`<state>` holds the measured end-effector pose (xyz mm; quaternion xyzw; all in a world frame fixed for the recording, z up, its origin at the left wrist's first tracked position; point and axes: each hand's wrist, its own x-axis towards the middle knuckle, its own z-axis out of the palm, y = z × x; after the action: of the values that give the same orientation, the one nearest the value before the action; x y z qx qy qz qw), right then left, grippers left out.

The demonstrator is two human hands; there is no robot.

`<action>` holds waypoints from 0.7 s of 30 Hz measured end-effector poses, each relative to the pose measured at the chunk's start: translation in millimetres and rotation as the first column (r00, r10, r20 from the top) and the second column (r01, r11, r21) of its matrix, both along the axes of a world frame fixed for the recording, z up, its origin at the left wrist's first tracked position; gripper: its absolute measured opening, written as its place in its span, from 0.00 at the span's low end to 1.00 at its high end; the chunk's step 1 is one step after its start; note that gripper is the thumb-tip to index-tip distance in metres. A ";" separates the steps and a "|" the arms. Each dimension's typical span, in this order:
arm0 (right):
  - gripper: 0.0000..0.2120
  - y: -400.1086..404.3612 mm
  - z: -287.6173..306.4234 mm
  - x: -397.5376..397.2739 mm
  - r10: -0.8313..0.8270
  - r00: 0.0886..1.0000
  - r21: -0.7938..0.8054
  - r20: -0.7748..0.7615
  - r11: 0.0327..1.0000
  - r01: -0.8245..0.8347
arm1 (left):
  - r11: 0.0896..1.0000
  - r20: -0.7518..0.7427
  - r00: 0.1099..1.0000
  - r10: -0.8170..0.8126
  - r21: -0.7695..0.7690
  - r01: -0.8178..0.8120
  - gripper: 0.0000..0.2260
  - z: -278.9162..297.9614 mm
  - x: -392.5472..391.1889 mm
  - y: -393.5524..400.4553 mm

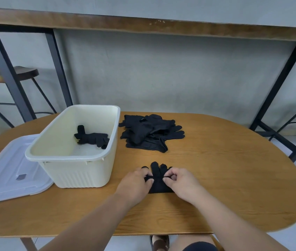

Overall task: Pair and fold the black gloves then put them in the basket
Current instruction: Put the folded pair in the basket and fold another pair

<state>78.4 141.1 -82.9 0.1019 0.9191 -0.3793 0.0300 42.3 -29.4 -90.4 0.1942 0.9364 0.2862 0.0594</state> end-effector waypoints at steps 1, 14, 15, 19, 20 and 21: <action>0.01 -0.5 -1.6 0.0 -0.009 1.000 0.034 -0.024 0.999 0.010 | 1.000 -0.043 0.999 0.001 0.009 0.000 0.08 -1.1 0.4 0.5; 0.23 5.1 3.4 26.3 0.399 0.907 0.486 -0.137 0.825 -0.289 | 0.958 -0.379 0.881 -0.285 -0.153 0.244 0.21 -8.8 12.8 -20.9; 0.22 4.8 4.3 26.5 0.405 0.903 0.503 -0.143 0.816 -0.286 | 0.960 -0.388 0.878 -0.279 -0.143 0.241 0.20 -8.3 12.6 -20.2; 0.18 2.3 12.0 24.3 0.379 0.913 0.471 -0.154 0.840 -0.269 | 0.974 -0.362 0.904 -0.228 -0.068 0.218 0.13 -0.5 11.7 -12.4; 0.15 2.2 15.3 23.5 0.346 0.929 0.398 -0.132 0.877 -0.270 | 0.982 -0.307 0.933 -0.188 -0.027 0.189 0.12 1.1 10.9 -11.5; 0.12 2.5 18.3 21.9 0.300 0.948 0.294 -0.108 0.920 -0.258 | 0.988 -0.237 0.961 -0.143 0.018 0.152 0.11 3.2 9.4 -10.9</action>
<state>100.3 143.6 -64.6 -0.0560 0.9677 -0.2459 -0.0002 51.7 -40.3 -87.2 0.2969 0.9144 0.2730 -0.0340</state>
